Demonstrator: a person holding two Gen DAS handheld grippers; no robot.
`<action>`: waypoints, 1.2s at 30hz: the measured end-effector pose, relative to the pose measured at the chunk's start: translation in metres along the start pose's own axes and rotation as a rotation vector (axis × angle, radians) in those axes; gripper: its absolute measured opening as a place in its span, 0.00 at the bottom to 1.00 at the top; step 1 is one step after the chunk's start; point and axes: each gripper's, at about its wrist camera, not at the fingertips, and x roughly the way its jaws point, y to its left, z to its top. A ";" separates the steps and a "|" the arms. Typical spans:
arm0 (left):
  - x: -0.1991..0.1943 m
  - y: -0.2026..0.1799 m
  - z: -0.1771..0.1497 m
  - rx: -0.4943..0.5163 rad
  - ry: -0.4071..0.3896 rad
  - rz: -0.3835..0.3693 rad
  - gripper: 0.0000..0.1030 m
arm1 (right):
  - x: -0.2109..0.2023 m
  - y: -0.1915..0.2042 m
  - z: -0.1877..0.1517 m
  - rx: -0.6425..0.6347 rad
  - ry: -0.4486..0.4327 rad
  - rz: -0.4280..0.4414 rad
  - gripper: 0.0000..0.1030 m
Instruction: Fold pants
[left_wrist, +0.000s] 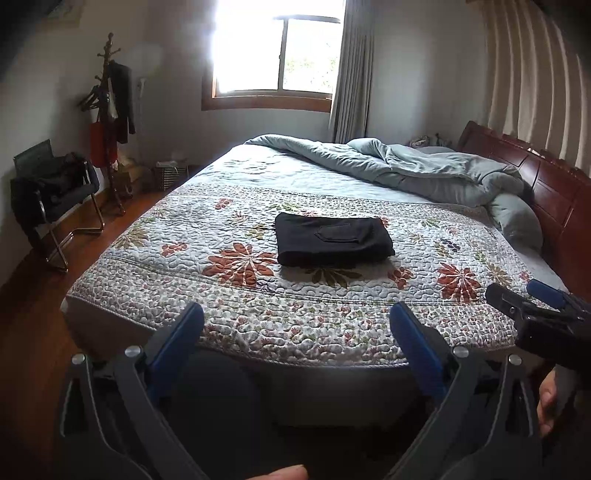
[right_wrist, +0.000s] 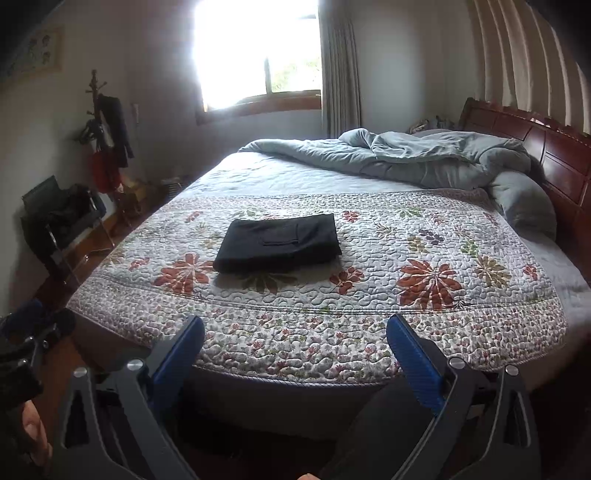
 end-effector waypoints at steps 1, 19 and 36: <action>0.004 -0.002 0.000 0.004 0.007 0.002 0.97 | 0.001 0.000 0.000 -0.001 0.001 -0.001 0.96; 0.053 -0.002 0.006 -0.024 0.108 -0.002 0.97 | 0.039 0.002 0.007 -0.025 0.050 0.016 0.96; 0.067 -0.008 0.021 0.003 0.099 0.039 0.97 | 0.055 0.002 0.015 -0.025 0.066 0.019 0.96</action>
